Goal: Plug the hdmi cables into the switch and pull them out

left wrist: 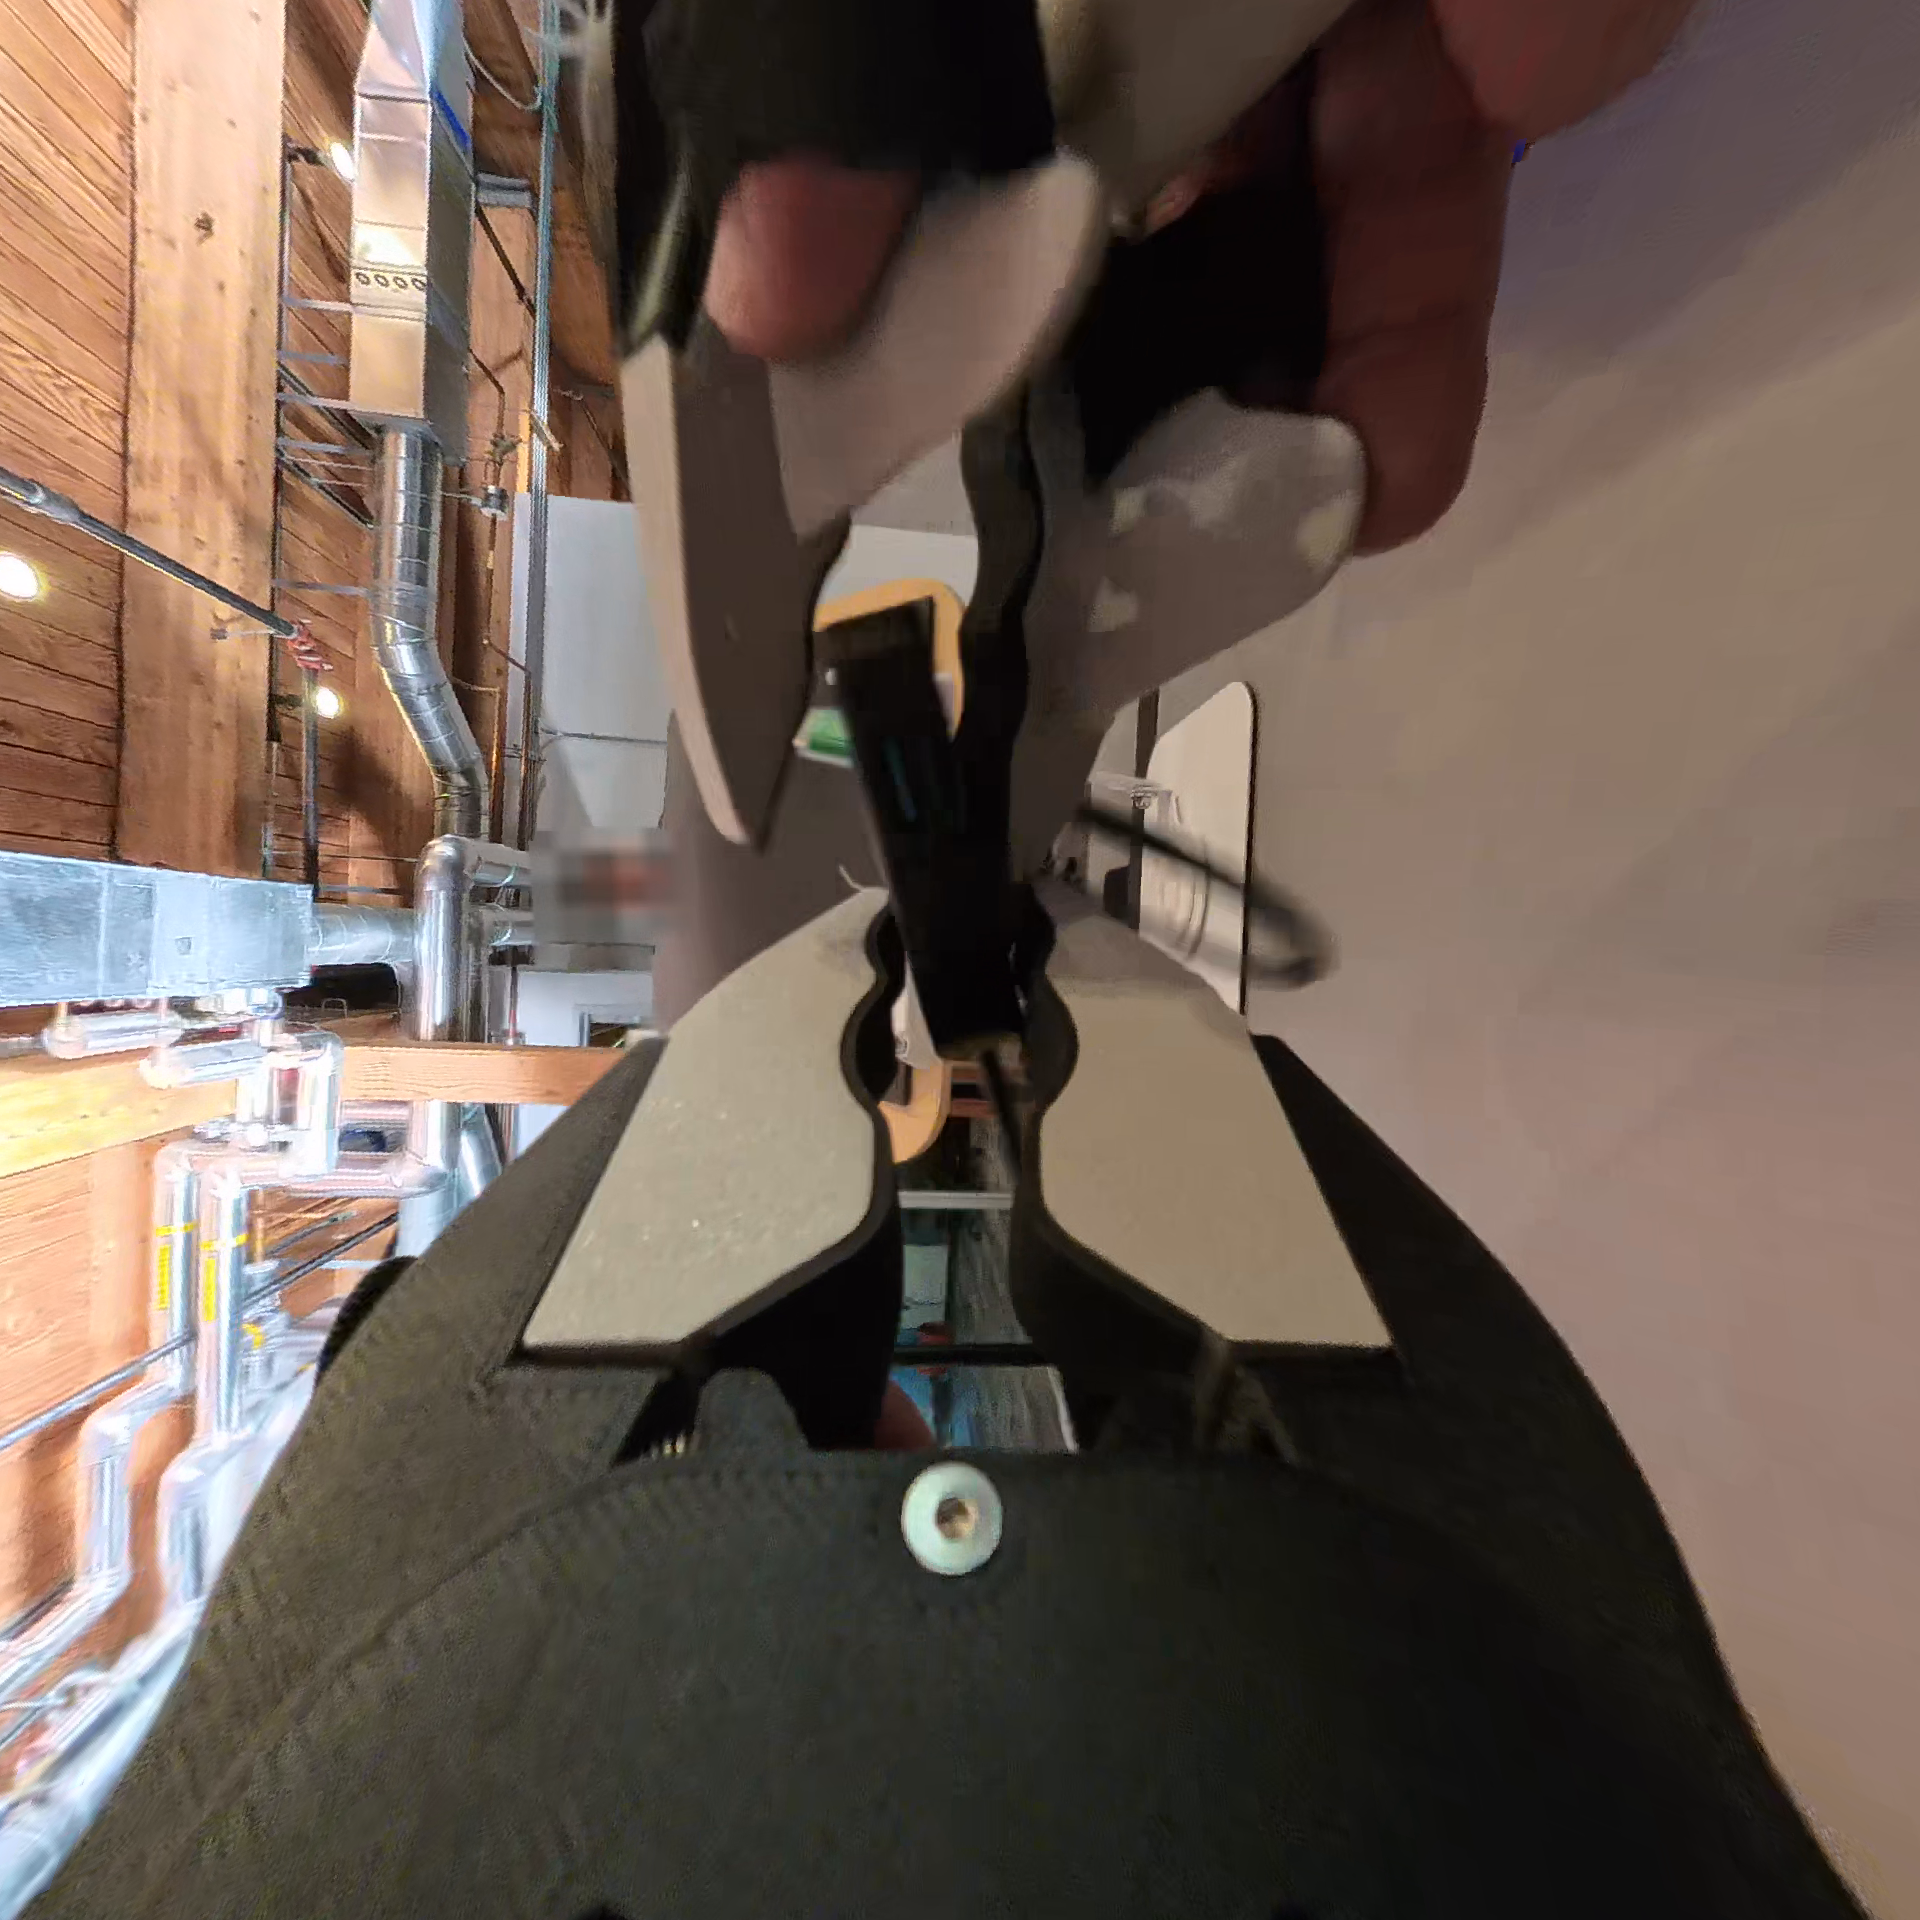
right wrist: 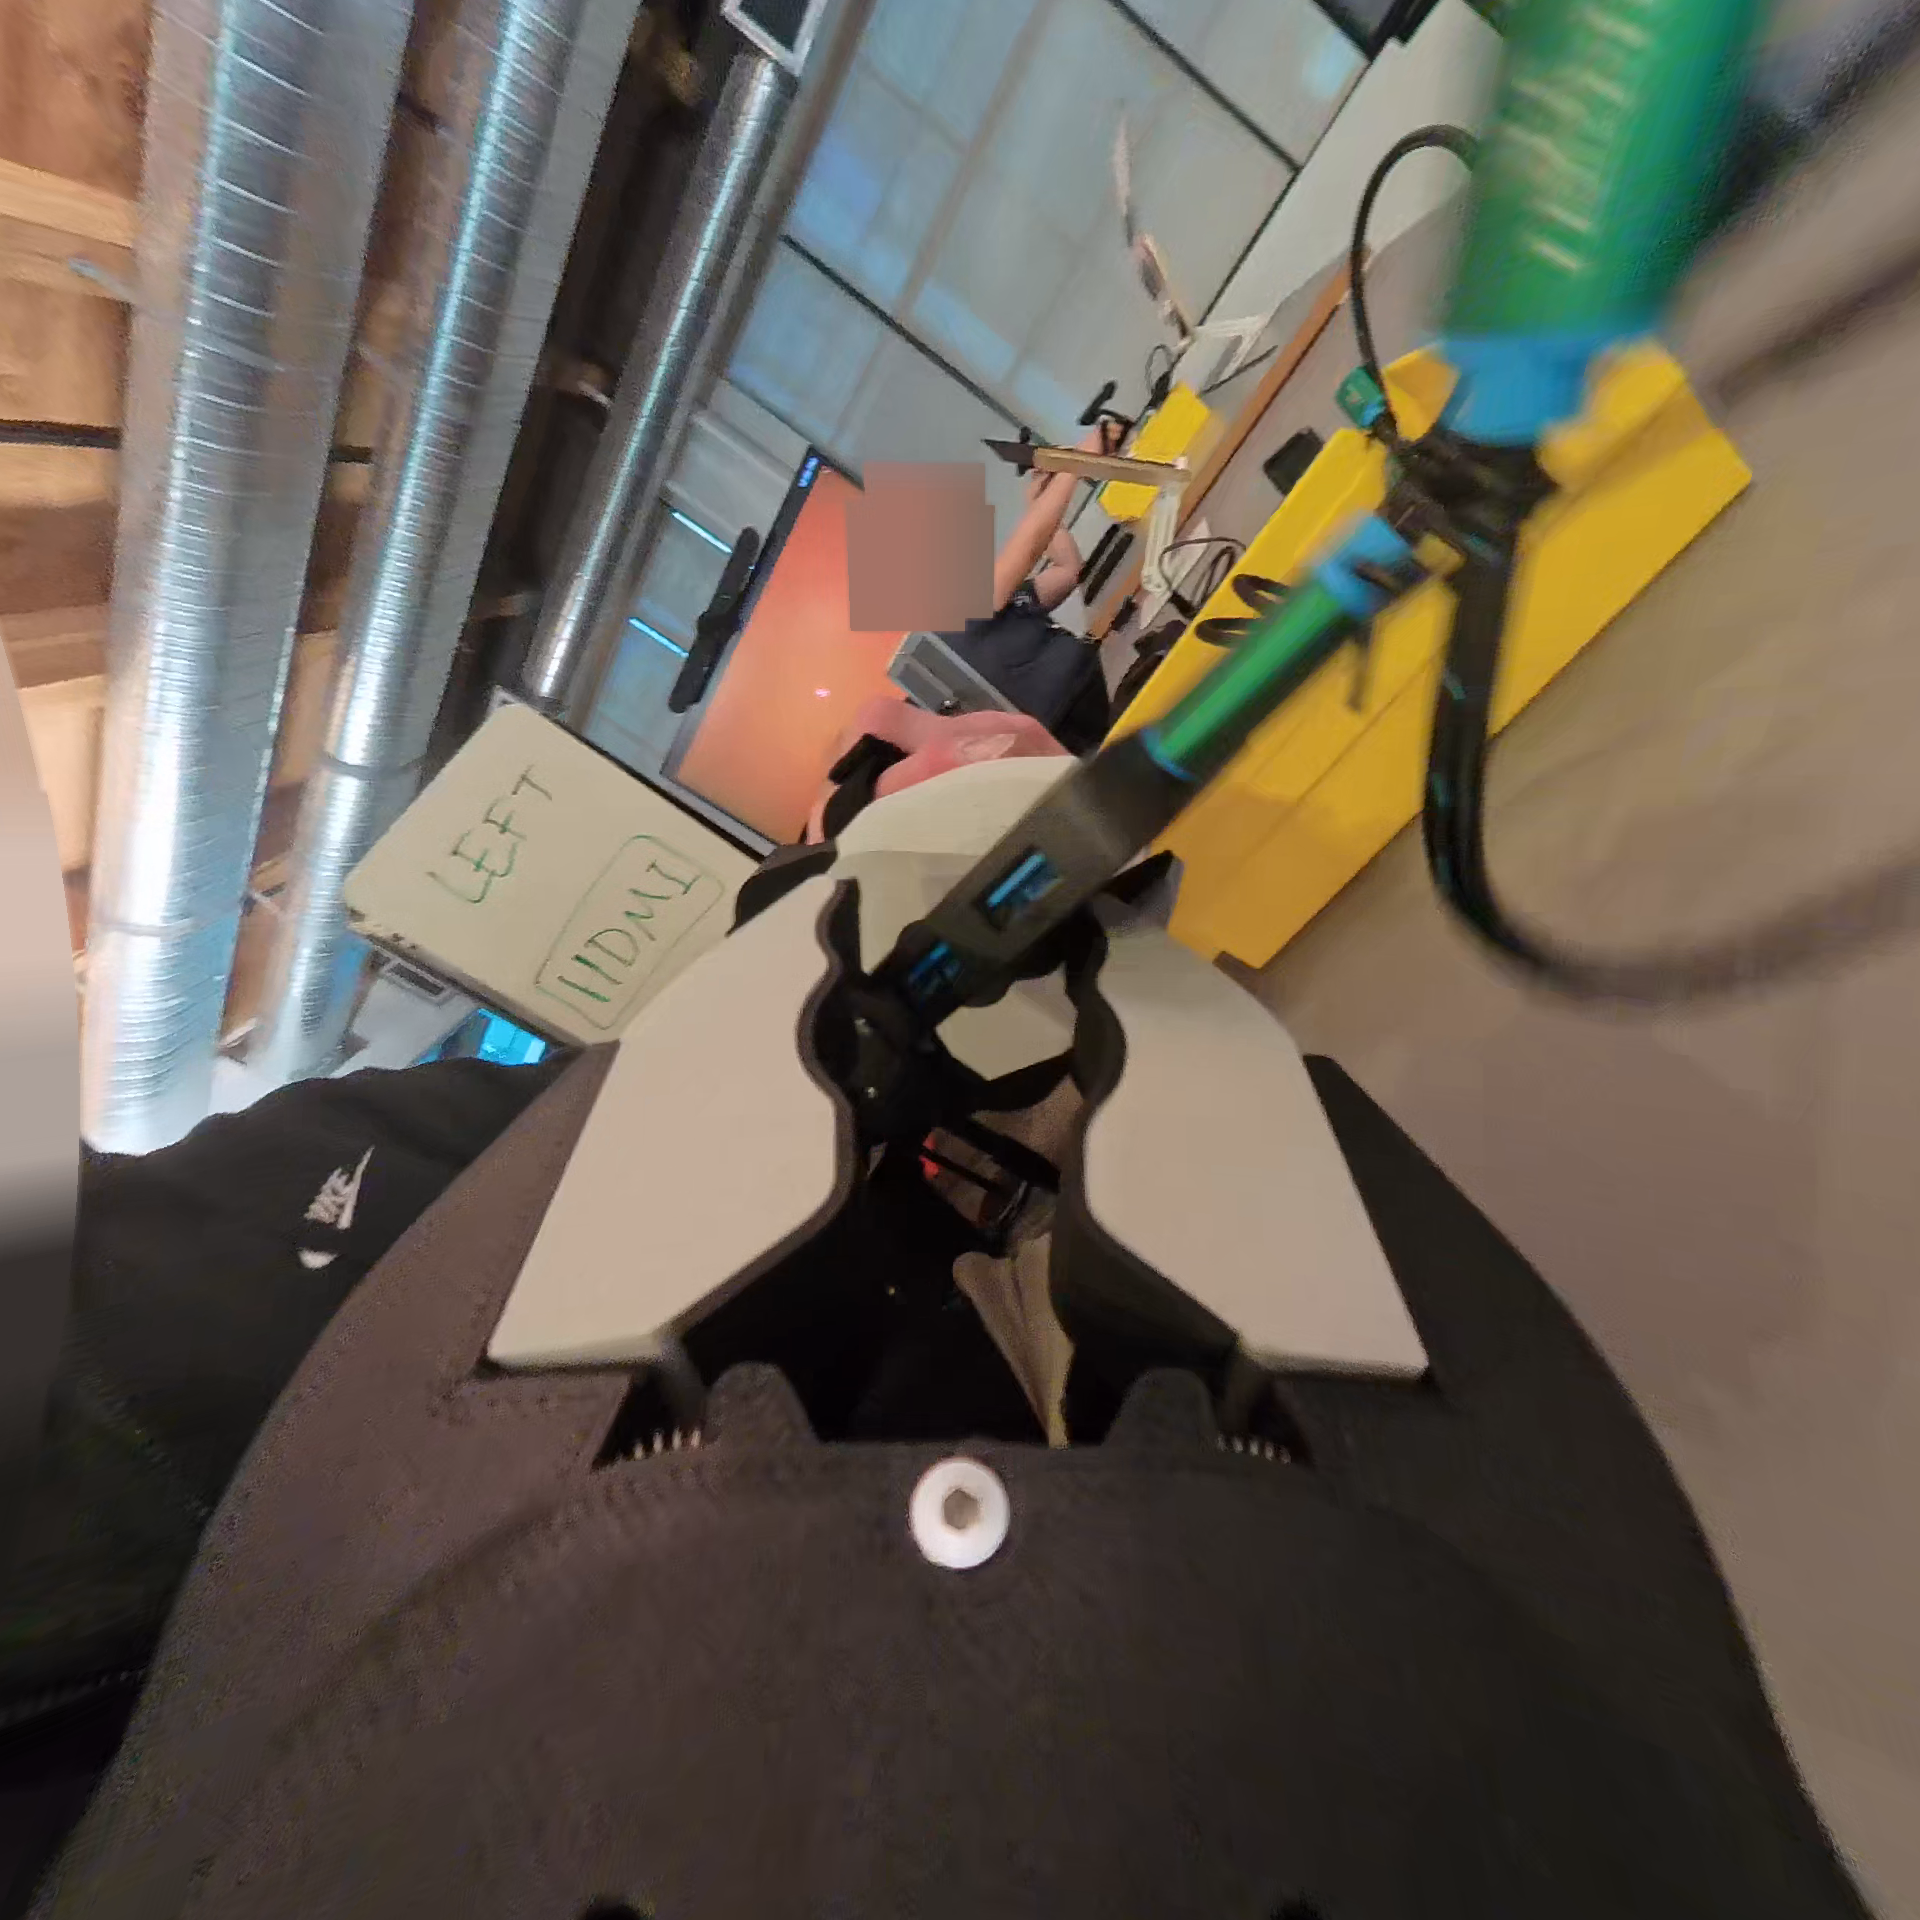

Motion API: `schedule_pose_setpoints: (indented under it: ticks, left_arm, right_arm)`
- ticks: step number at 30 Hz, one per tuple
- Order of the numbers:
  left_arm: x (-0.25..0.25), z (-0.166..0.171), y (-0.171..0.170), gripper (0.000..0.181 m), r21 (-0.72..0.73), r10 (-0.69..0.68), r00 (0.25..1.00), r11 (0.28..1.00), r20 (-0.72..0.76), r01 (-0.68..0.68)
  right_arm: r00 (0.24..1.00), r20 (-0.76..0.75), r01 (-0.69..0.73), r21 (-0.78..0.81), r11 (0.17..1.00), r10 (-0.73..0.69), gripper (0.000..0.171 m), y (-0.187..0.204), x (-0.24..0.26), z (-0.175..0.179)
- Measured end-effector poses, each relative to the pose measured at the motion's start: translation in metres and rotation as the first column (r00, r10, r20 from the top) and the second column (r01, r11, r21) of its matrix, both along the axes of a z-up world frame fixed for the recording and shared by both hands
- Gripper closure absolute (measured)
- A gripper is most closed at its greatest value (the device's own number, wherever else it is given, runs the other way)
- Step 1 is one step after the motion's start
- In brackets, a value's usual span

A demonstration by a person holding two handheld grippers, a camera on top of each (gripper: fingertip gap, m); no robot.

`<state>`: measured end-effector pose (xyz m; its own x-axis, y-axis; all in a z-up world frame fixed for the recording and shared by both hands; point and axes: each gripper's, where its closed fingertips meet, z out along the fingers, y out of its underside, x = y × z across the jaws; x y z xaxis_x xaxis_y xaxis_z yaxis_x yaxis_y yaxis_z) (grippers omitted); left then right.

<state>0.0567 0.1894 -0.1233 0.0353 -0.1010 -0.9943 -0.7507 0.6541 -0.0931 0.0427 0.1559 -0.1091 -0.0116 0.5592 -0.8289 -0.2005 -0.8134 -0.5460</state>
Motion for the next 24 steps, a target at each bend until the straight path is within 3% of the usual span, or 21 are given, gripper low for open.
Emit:
schedule_pose_setpoints:
  ticks: [1, 3, 5, 8, 11, 13, 16, 19, 24]
  left_arm:
    - [-0.003, 0.002, 0.001, 0.165, -0.005, 0.000, 1.000, 1.000, 0.016, 0.000]
    - [-0.005, 0.004, -0.004, 0.167, -0.065, -0.048, 0.998, 0.997, 0.046, 0.051]
    - [-0.011, 0.011, -0.003, 0.167, -0.027, -0.045, 0.998, 0.999, 0.054, 0.046]
    - [-0.021, 0.019, -0.002, 0.167, -0.110, -0.071, 0.991, 0.990, 0.117, 0.084]
    - [-0.030, 0.023, -0.002, 0.167, -0.238, -0.085, 0.979, 0.963, 0.184, 0.128]
    - [-0.034, 0.027, -0.005, 0.167, -0.260, -0.108, 0.973, 0.952, 0.202, 0.159]
    - [-0.034, 0.026, -0.014, 0.167, -0.326, -0.156, 0.969, 0.921, 0.193, 0.213]
    - [-0.030, 0.023, -0.027, 0.167, -0.395, -0.210, 0.958, 0.877, 0.196, 0.273]
    - [-0.021, 0.016, -0.050, 0.167, -0.462, -0.295, 0.943, 0.822, 0.155, 0.333]
  right_arm:
    - [1.000, 0.013, -0.009, -0.003, 1.000, 0.009, 0.128, 0.000, 0.002, -0.002]
    - [1.000, 0.024, -0.017, 0.006, 1.000, 0.016, 0.128, 0.000, 0.007, -0.005]
    - [1.000, 0.000, -0.027, 0.006, 1.000, 0.027, 0.132, -0.001, 0.013, -0.002]
    - [0.990, 0.144, -0.010, 0.112, 0.994, -0.006, 0.136, 0.000, 0.020, -0.010]
    - [0.939, 0.323, 0.005, 0.334, 0.942, -0.120, 0.141, 0.001, 0.029, -0.014]
    - [0.841, 0.455, -0.011, 0.556, 0.831, -0.293, 0.144, 0.006, 0.037, -0.015]
    - [0.666, 0.524, -0.161, 0.796, 0.584, -0.531, 0.142, 0.007, 0.040, -0.006]
    - [0.599, 0.531, -0.301, 0.843, 0.445, -0.600, 0.129, 0.003, 0.027, -0.005]
    - [0.482, 0.526, -0.474, 0.829, 0.297, -0.701, 0.143, 0.007, 0.015, -0.020]
